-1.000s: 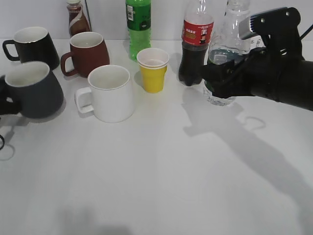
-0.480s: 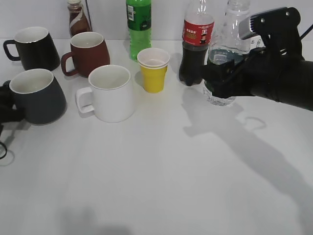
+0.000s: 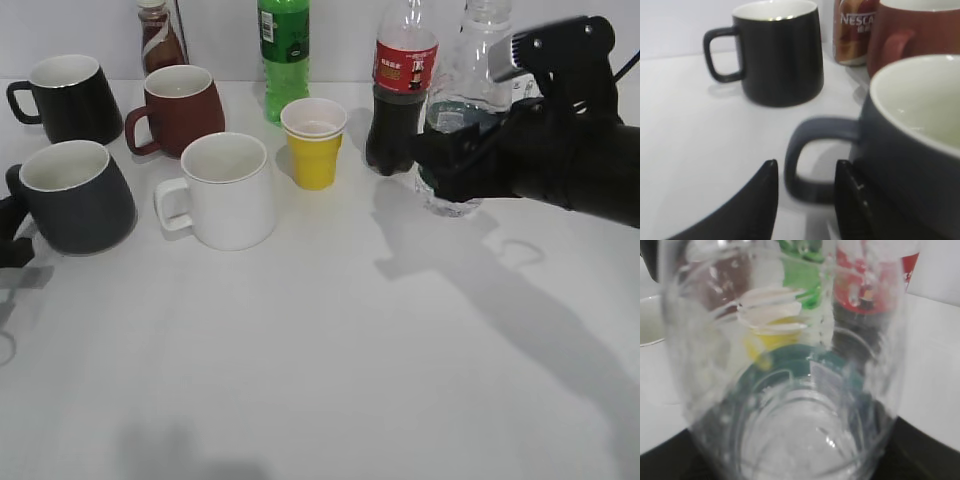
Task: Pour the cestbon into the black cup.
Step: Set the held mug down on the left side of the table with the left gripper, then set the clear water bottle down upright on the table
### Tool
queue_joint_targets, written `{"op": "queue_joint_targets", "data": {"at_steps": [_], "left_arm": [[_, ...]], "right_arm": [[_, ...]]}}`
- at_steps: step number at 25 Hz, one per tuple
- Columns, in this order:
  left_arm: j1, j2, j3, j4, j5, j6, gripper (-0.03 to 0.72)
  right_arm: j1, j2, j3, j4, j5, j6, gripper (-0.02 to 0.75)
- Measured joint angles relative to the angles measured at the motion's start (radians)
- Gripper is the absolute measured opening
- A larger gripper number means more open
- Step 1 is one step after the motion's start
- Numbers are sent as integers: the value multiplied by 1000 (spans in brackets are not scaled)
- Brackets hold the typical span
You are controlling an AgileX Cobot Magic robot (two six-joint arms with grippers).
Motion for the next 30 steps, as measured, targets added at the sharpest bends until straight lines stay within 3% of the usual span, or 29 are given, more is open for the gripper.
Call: {"op": "queue_joint_targets", "data": {"at_steps": [3, 9, 15, 18, 20, 27, 30], "left_arm": [[0, -43, 46, -16, 1, 0, 290], [0, -151, 98, -20, 1, 0, 290], [0, -230, 122, -8, 1, 0, 290], [-1, -274, 126, 11, 6, 0, 290], [-6, -329, 127, 16, 33, 0, 290], [-44, -643, 127, 22, 355, -29, 290], [-65, -872, 112, 25, 606, -99, 290]], "right_arm": [[-2, 2, 21, 28, -25, -41, 440], [-2, 95, 131, 215, -211, -177, 440], [-3, 204, 149, 244, -325, -208, 446], [-3, 216, 149, 244, -407, -223, 609], [-3, 214, 149, 247, -450, -248, 646], [-3, 121, 149, 251, -463, -298, 664], [-3, -3, 149, 251, -432, -302, 664]]}}
